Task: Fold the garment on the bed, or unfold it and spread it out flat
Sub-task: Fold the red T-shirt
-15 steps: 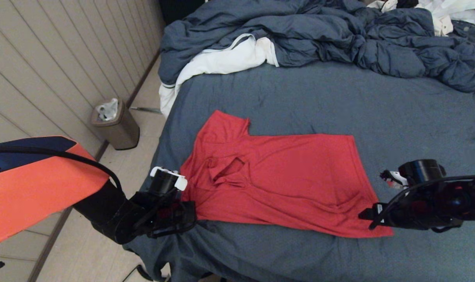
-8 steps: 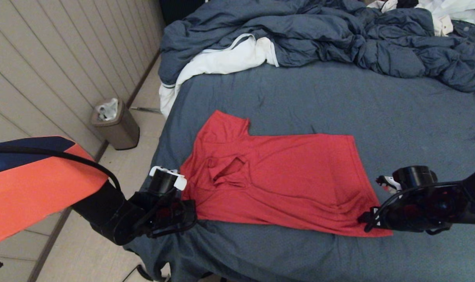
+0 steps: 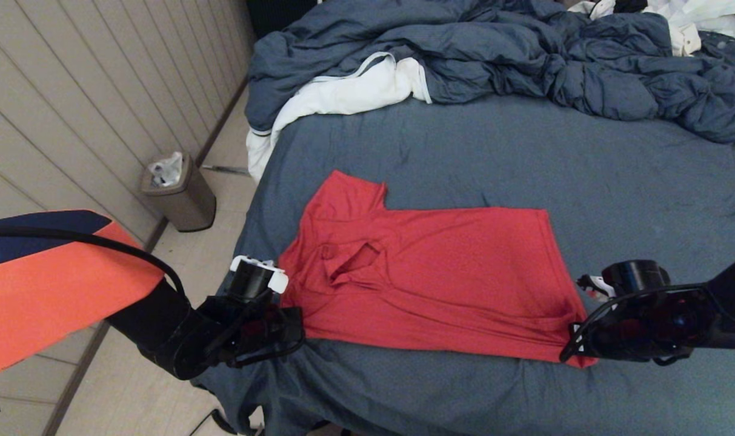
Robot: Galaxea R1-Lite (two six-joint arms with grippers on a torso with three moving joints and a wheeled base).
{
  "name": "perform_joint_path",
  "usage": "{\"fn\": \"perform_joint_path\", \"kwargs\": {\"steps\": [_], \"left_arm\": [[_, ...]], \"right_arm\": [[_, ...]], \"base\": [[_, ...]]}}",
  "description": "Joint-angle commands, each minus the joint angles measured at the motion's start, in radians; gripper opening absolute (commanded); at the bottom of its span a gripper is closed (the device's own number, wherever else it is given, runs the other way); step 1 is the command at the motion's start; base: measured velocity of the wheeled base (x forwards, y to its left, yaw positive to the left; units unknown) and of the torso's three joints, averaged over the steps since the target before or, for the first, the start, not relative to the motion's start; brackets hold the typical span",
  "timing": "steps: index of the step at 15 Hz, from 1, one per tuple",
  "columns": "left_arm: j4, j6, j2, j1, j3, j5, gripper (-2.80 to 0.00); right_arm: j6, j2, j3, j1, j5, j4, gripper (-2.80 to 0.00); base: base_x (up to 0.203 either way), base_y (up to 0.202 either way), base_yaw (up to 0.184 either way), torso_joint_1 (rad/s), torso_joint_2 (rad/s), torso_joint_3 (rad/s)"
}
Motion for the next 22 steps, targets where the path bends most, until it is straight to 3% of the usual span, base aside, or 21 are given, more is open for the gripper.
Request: {"fn": "perform_joint_path", "kwargs": {"steps": [1,4,7,12,16,22], "left_arm": [[-0.002,0.002,-0.011,-0.012,0.018,0.02,-2.8],[0.009,0.01,-0.065,-0.06,0.048,0.015,-2.8],[0.023,0.026,-0.127,-0.062,0.107,0.019,-2.8],[0.216,0.071,-0.277,-0.079,0.103,0.023,-2.8],[0.218,0.071,-0.279,-0.091,0.136,0.023,-2.8],[0.155,0.061,-0.295,-0.116,0.281,0.017,-2.8]], "right_arm": [[-0.001,-0.029,0.013,0.0,0.001,-0.001,-2.8],[-0.007,-0.081,0.025,0.003,0.002,0.004,-2.8],[-0.016,-0.113,0.08,-0.004,0.009,0.004,-2.8],[-0.046,-0.156,0.129,-0.007,0.01,0.005,-2.8],[-0.076,-0.172,0.159,-0.019,0.011,0.005,-2.8],[-0.1,-0.159,0.236,-0.039,0.032,-0.004,-2.8]], "base": [[0.0,0.0,0.0,0.0,0.0,0.0],[0.0,0.0,0.0,0.0,0.0,0.0],[0.0,0.0,0.0,0.0,0.0,0.0],[0.0,0.0,0.0,0.0,0.0,0.0],[0.0,0.0,0.0,0.0,0.0,0.0],[0.0,0.0,0.0,0.0,0.0,0.0]]}}
